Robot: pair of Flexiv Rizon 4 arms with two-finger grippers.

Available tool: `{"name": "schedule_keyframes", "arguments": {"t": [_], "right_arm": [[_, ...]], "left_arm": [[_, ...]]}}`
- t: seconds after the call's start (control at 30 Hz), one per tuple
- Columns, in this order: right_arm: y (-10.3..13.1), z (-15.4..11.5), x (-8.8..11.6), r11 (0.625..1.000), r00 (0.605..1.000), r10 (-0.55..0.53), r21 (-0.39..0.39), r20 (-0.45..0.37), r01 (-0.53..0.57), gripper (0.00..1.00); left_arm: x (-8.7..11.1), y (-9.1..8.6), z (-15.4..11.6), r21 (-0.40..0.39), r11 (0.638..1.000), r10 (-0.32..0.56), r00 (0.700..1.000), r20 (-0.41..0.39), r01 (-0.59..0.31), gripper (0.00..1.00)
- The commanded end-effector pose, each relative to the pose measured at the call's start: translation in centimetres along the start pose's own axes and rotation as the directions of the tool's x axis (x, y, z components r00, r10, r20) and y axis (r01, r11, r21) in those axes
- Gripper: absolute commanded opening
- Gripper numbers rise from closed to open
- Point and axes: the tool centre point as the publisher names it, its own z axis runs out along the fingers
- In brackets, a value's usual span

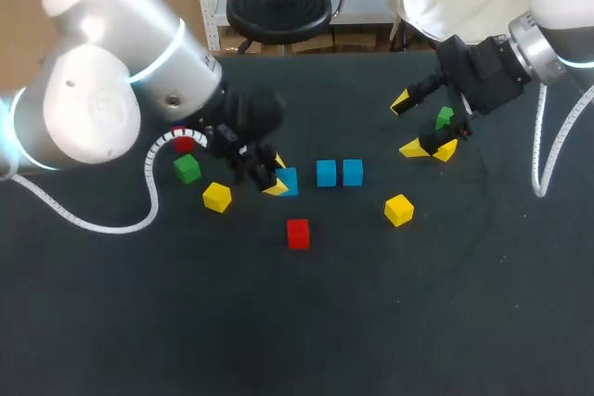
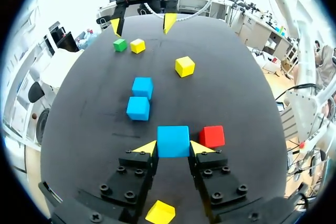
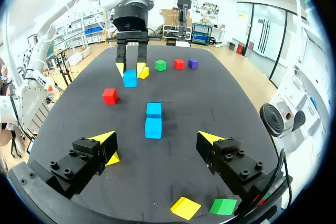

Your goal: Place the blue cubes, place green cubes on the blue cubes, place the yellow cubes on the green cubes, then place the red cubes on the yellow cubes, and place purple cube on the red cubes.

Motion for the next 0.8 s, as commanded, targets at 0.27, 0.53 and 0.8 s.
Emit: {"name": "schedule_keyframes", "arguments": {"t": [0.27,0.53,0.8], "right_arm": [[0.0,0.0,0.0,1.0,1.0,0.0,0.0,0.0,0.0,1.0],[0.0,0.0,0.0,1.0,1.0,0.0,0.0,0.0,0.0,1.0],[0.0,0.0,0.0,1.0,1.0,0.0,0.0,0.0,0.0,1.0]], "left_arm": [[-0.5,0.1,-0.1,-0.004,1.0,0.017,1.0,0.007,-0.017,0.0],[-2.9,2.0,0.4,-0.01,0.997,0.077,0.997,-0.006,-0.077,0.0],[-1.1,2.7,2.0,0.009,0.997,0.077,0.997,-0.021,-0.076,0.0]]}}
